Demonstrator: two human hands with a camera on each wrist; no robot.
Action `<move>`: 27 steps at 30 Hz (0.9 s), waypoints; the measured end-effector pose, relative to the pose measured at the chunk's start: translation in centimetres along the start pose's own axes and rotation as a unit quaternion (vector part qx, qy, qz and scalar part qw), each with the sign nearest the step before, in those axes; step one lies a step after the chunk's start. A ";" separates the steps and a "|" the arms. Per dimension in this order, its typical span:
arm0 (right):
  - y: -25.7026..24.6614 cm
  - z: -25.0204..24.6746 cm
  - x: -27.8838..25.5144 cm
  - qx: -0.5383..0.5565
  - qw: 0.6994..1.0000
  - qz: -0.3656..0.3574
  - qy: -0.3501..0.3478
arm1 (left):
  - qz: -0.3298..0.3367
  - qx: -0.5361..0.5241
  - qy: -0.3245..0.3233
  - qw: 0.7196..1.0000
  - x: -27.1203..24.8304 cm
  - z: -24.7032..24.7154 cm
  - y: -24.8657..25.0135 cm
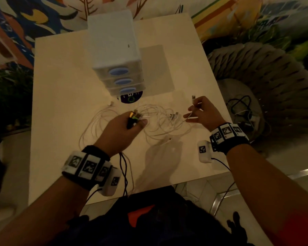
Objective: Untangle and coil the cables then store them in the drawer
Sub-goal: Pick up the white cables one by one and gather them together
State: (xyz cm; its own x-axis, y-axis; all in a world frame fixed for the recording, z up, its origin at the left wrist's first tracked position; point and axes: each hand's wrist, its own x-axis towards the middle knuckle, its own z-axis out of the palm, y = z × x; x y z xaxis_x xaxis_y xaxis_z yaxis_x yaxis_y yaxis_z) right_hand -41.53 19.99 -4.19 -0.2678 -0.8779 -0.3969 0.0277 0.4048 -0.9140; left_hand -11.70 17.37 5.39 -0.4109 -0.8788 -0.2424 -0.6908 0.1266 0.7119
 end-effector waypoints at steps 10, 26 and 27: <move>-1.2 2.4 -2.1 0.074 0.995 0.009 -0.059 | 0.019 0.072 -0.104 0.992 3.3 6.6 -0.7; -1.4 5.2 -3.6 -0.132 0.984 -0.048 -0.111 | 0.015 0.104 -0.106 0.989 2.2 3.8 -0.4; -1.5 5.1 -3.7 -0.125 0.984 -0.048 -0.117 | 0.015 0.105 -0.109 0.988 2.1 3.5 -0.6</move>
State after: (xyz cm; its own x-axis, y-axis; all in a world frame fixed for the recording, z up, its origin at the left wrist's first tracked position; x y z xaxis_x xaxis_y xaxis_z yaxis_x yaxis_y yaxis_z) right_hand -35.71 21.31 -1.76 -0.0276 -0.9380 -0.3455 -0.2325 0.3422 -0.9104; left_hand -14.22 17.03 2.18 -0.5358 -0.7564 -0.3753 -0.7753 0.2647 0.5734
